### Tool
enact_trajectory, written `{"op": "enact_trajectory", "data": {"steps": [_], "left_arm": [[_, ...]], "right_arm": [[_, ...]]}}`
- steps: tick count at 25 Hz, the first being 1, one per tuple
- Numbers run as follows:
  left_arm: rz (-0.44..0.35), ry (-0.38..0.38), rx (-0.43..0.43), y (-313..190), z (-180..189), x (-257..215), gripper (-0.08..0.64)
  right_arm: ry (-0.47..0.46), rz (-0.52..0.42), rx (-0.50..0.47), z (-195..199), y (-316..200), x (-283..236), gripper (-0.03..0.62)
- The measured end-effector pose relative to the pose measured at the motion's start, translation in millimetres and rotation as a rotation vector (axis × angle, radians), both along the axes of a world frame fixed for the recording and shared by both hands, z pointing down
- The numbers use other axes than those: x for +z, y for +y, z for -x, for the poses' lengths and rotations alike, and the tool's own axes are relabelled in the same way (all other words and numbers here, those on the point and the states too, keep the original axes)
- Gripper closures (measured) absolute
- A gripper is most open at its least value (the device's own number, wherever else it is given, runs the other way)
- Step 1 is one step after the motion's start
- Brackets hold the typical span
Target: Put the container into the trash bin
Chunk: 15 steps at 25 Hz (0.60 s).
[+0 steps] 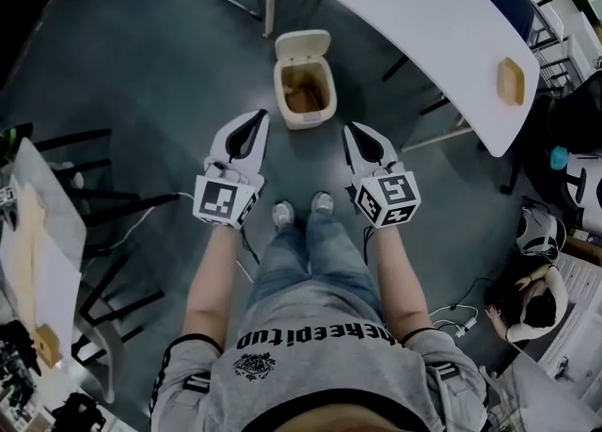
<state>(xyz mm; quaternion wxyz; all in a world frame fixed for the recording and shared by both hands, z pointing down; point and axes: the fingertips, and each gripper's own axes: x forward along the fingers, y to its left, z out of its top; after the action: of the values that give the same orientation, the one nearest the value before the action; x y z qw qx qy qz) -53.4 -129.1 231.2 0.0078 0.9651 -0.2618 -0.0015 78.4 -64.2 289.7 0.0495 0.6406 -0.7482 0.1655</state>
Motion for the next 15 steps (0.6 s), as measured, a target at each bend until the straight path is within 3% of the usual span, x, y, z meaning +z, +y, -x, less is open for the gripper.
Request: {"op": "enact_trajectory", "data": {"steps": [15], "left_arm": [[-0.049, 0.034, 0.020, 9, 9, -39, 0.554]], "right_arm": [[0.037, -0.135, 0.012, 6, 11, -63, 0.591]]}}
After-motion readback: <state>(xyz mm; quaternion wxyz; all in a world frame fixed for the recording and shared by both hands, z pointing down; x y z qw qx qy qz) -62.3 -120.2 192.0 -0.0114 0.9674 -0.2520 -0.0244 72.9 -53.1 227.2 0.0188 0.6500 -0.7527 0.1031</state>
